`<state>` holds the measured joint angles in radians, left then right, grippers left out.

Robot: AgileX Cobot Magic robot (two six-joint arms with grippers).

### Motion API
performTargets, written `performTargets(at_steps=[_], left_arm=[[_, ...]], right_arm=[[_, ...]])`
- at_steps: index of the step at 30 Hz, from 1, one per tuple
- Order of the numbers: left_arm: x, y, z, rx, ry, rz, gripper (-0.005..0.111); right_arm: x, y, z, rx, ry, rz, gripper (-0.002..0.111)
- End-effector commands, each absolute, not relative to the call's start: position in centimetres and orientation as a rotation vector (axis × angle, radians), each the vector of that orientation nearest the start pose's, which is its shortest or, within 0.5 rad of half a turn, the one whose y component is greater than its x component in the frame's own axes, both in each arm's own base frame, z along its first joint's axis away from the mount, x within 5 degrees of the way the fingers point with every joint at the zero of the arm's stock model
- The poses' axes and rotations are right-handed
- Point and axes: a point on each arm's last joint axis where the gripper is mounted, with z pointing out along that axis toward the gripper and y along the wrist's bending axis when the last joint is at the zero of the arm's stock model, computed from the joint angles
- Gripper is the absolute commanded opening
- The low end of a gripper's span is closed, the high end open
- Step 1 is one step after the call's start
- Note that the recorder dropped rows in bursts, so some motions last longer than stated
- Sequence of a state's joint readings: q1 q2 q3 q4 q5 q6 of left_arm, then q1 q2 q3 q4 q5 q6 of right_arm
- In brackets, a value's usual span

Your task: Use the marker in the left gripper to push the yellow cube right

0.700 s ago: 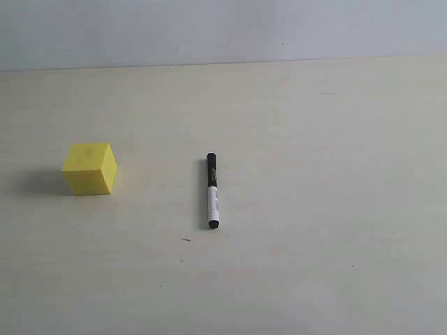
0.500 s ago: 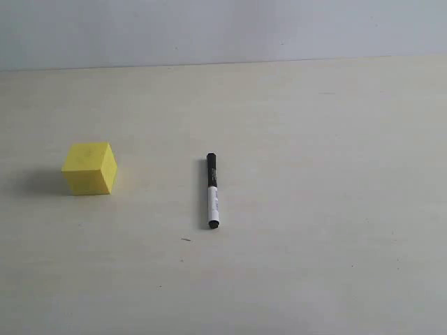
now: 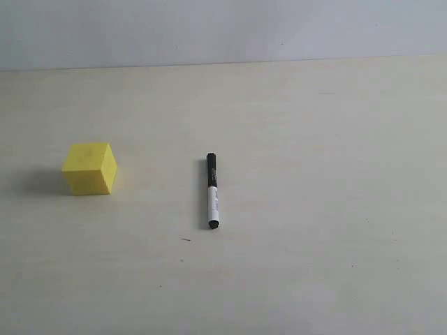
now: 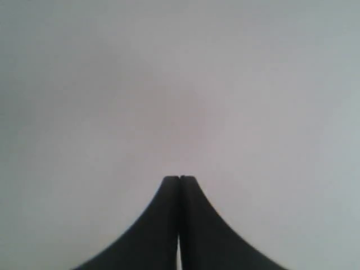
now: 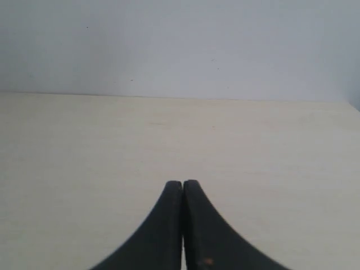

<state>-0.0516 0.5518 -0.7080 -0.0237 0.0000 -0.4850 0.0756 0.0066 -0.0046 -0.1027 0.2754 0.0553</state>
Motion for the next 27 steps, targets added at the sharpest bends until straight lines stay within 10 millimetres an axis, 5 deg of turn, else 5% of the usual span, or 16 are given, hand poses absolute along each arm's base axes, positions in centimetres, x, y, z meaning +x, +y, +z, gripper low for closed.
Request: performTargets(at_steps=[1,5,8,14,20,27], left_arm=[[19.5,-1.8,36.1,-0.297,2.158,-0.291,0.0],[23.8,-6.5,31.2,0.02,2.699,-0.406,0.0],[25.3,-11.0,28.4,0.206,2.852,-0.434,0.0],[27.2,-19.9,24.5,0.293,2.91,-0.253,0.0],[28.3,-26.9,22.4,0.435,2.909,-0.267,0.0],[29.5,-29.8,18.3,0.41,2.986,-0.219,0.0]], right_arm=[[5.5,0.1,18.9,-0.083,1.748,-0.007,0.0],[5.5,0.1,18.9,-0.083,1.748,-0.007,0.0],[5.5,0.1,18.9,-0.083,1.748,-0.007,0.0],[5.5,0.1,18.9,-0.083,1.748,-0.007,0.0],[5.5,0.1,18.9,-0.083,1.748,-0.007,0.0],[5.5,0.1,18.9,-0.083,1.748,-0.007,0.0]])
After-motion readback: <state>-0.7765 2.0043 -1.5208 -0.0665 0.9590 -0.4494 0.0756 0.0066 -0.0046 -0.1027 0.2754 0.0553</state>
